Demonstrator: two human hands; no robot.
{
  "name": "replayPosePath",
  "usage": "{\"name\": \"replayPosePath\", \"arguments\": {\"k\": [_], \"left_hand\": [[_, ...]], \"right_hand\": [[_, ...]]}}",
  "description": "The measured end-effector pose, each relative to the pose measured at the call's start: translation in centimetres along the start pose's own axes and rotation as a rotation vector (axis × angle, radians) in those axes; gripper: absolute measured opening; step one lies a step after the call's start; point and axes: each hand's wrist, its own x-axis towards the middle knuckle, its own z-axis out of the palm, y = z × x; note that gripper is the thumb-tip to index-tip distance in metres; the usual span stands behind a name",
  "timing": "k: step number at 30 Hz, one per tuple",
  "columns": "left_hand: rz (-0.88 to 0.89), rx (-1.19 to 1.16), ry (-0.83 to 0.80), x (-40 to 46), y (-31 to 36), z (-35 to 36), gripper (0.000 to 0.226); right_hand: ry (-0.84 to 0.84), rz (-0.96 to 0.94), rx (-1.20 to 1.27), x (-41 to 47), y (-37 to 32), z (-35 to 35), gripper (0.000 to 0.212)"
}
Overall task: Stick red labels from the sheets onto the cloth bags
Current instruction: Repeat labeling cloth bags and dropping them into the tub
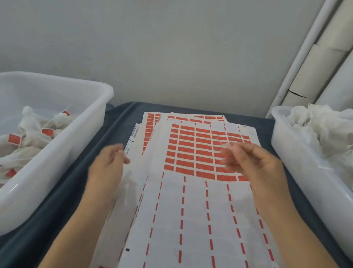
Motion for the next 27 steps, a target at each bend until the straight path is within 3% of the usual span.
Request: {"name": "replayPosePath", "arguments": {"k": [3,6,10,12,19,22,24,27], "left_hand": [[0.362,-0.025,0.132,-1.5,1.3,-0.2,0.025],[0.489,-0.102,-0.092,-3.2,3.5,0.8,0.028],[0.301,-0.269,-0.531,-4.8,4.3,3.2,0.027],[0.222,-0.279,-0.636,-5.3,3.2,4.4,0.025],[0.121,-0.336,-0.719,-5.2,1.2,4.9,0.031],[-0.013,-0.416,-0.738,-5.3,2.4,5.0,0.028],[-0.089,-0.449,-0.771,-5.4,3.0,5.1,0.050],[-0.029,-0.410,-0.847,-5.7,3.0,5.4,0.059]], "right_hand": [[-0.098,0.031,0.020,-1.3,-0.1,0.1,0.021],[-0.117,0.063,0.061,-2.5,0.2,0.9,0.023],[-0.026,0.140,0.147,-3.4,1.0,1.5,0.032],[-0.020,0.197,0.208,-3.5,1.4,1.3,0.039],[-0.093,0.281,0.500,-3.2,1.5,0.0,0.025],[-0.176,0.187,0.359,-3.5,0.9,0.2,0.045],[-0.199,0.127,0.166,-3.7,0.7,0.8,0.048],[-0.262,0.111,0.161,-3.9,0.8,1.2,0.059]]}}
